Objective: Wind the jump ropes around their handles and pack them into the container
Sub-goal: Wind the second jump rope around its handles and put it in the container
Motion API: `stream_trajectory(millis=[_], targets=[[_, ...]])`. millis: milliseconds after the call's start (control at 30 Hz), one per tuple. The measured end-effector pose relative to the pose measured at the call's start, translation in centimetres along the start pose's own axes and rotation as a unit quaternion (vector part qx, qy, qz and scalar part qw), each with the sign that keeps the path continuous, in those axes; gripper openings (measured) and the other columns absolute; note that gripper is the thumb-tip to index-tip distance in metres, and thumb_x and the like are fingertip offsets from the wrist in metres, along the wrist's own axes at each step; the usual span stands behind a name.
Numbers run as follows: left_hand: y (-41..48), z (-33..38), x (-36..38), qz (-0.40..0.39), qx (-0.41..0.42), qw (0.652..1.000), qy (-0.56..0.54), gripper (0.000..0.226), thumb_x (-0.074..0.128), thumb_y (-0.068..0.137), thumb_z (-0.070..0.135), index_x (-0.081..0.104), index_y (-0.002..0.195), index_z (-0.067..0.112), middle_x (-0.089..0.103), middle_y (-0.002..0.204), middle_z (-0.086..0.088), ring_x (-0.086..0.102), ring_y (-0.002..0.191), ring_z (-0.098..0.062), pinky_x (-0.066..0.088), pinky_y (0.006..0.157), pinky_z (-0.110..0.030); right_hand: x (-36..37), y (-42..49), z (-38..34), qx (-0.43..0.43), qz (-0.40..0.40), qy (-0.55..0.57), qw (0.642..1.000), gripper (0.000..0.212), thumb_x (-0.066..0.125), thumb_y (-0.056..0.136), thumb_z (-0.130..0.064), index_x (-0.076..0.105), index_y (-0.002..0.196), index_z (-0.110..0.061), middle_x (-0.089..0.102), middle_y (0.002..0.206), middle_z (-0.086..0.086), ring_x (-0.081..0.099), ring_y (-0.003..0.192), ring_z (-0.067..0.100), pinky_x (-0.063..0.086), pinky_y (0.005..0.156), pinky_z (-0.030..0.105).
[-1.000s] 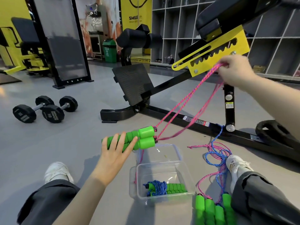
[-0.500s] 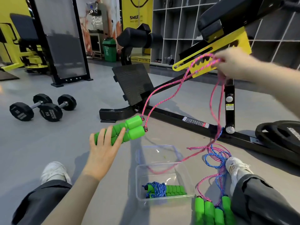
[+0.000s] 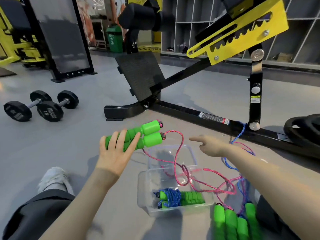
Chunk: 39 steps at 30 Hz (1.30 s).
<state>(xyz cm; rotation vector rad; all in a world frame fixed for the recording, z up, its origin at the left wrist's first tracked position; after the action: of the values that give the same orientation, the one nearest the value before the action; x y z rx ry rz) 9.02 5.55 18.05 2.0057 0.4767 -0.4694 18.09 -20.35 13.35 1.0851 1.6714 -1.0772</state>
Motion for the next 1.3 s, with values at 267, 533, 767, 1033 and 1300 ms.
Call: stream_trajectory(millis=[267,533,767,1033,1300], targets=[[-1.2,4.7,5.2,-0.002,0.042,0.998,-0.056,0.057,0.026,0.084,-0.005,0.039,0.138,0.01,0.041,0.125,-0.028,0.045,0.107,-0.04,0.036,0.084,-0.055,8.9,2.3,8.3,0.048,0.038,-0.211,0.975,0.049,0.038,0.097,-0.014,0.036,0.143,-0.031,-0.008,0.157,0.014,-0.012,0.143,0.036,-0.007,0.115,0.046],[-3.5,6.5,9.2,-0.036,0.051,0.996,-0.07,0.077,0.044,0.069,-0.005,0.03,0.142,0.013,0.039,0.13,-0.029,0.042,0.114,-0.043,0.032,0.091,-0.06,13.7,6.7,10.5,0.02,0.049,-0.171,0.984,0.038,0.042,0.093,-0.005,0.056,0.126,-0.017,-0.011,0.158,0.006,-0.015,0.143,0.034,-0.012,0.114,0.041],[-3.7,7.3,9.8,-0.038,0.047,0.994,-0.086,0.067,0.032,0.078,-0.006,0.027,0.143,0.013,0.039,0.131,-0.03,0.042,0.114,-0.042,0.032,0.088,-0.057,14.2,6.9,10.3,-0.025,0.092,-0.132,0.987,0.027,0.053,0.091,-0.018,0.064,0.115,-0.015,0.015,0.155,0.01,0.005,0.143,0.039,0.003,0.118,0.043],[-0.6,6.3,5.2,0.016,0.029,0.995,-0.093,0.057,0.034,0.085,-0.006,0.039,0.138,0.011,0.04,0.128,-0.029,0.043,0.112,-0.041,0.035,0.088,-0.056,0.5,0.3,11.2,-0.006,0.277,-0.256,0.926,0.023,0.084,0.048,-0.003,0.062,0.048,-0.007,0.062,0.117,0.021,0.053,0.113,0.046,0.024,0.108,0.054],[9.0,4.0,-5.1,0.15,-0.004,0.987,-0.051,0.068,0.049,0.077,-0.009,0.038,0.141,0.012,0.038,0.13,-0.027,0.042,0.113,-0.04,0.031,0.091,-0.057,-18.1,-11.4,8.0,-0.006,0.42,-0.23,0.878,0.009,0.077,0.065,0.001,0.068,0.062,0.002,0.055,0.124,0.026,0.038,0.123,0.053,0.014,0.108,0.059]])
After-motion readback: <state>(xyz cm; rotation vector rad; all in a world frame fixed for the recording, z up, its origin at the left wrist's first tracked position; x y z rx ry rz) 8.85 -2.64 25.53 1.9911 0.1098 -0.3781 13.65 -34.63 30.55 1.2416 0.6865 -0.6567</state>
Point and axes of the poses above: each hand's wrist, its own y-axis towards the middle knuckle, its own x-axis out of the palm, z = x × y, the point moved 9 cm from there along y, towards the middle knuckle
